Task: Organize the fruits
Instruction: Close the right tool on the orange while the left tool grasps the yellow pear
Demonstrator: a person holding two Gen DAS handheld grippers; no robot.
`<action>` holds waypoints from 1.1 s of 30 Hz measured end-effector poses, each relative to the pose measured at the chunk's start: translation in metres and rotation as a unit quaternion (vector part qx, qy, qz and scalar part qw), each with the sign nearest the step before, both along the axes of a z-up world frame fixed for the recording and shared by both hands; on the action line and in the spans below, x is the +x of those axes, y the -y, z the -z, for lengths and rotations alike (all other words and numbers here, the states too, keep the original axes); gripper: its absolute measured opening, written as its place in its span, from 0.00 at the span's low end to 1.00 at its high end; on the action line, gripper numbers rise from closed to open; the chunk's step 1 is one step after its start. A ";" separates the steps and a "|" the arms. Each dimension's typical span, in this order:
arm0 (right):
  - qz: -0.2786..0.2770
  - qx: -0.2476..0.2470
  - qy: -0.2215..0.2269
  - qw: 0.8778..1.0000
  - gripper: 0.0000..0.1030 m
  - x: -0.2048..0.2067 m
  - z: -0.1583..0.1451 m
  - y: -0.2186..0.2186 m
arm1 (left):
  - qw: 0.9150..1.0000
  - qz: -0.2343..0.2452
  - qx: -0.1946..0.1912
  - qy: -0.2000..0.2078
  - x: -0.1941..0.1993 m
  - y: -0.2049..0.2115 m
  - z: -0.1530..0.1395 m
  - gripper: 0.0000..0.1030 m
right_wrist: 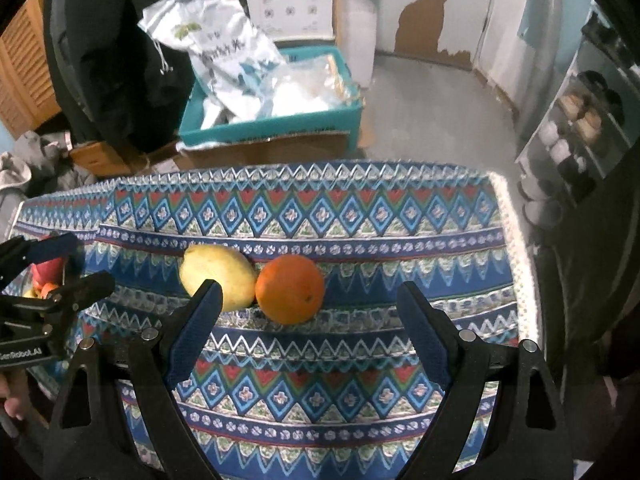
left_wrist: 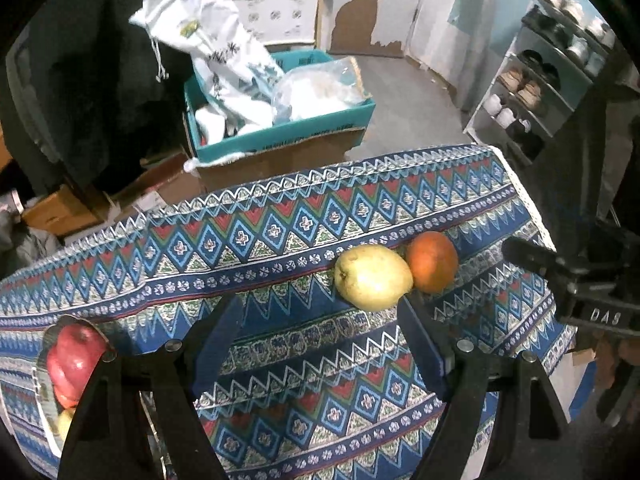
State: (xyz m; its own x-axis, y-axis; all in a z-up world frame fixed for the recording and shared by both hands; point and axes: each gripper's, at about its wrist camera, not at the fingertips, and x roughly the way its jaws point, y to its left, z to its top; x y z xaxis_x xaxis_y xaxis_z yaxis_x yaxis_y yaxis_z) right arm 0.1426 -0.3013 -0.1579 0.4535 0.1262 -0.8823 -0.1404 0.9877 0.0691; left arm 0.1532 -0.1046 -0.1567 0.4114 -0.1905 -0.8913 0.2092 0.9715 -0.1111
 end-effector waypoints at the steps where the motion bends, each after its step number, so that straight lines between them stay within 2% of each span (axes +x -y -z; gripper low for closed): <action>1: 0.000 0.002 -0.005 1.000 0.85 0.004 0.005 -0.001 | 1.000 -0.002 -0.003 -0.002 0.003 -0.001 0.003 0.79; 12: 0.014 0.033 -0.070 0.997 0.85 0.035 0.060 -0.003 | 1.000 -0.016 -0.012 -0.024 0.030 -0.004 0.034 0.79; 15: 0.026 0.056 -0.089 0.994 0.85 0.042 0.075 0.001 | 0.999 -0.021 -0.016 -0.032 0.036 -0.006 0.042 0.79; 26: 0.046 0.082 -0.125 0.988 0.85 0.053 0.108 -0.001 | 0.999 -0.016 -0.024 -0.045 0.043 -0.002 0.054 0.79; 27: 0.048 0.089 -0.128 0.987 0.84 0.054 0.109 0.000 | 0.999 -0.016 -0.025 -0.045 0.043 -0.002 0.054 0.79; 29: 0.047 0.120 -0.132 0.983 0.66 0.054 0.111 0.002 | 0.998 -0.015 -0.029 -0.046 0.044 0.000 0.054 0.79; 30: 0.045 0.130 -0.132 0.982 0.66 0.053 0.110 0.004 | 0.998 -0.015 -0.032 -0.047 0.044 0.002 0.054 0.79; 33: 0.035 0.094 -0.121 0.988 0.65 0.049 0.105 -0.003 | 0.998 -0.011 -0.040 -0.048 0.044 0.007 0.054 0.79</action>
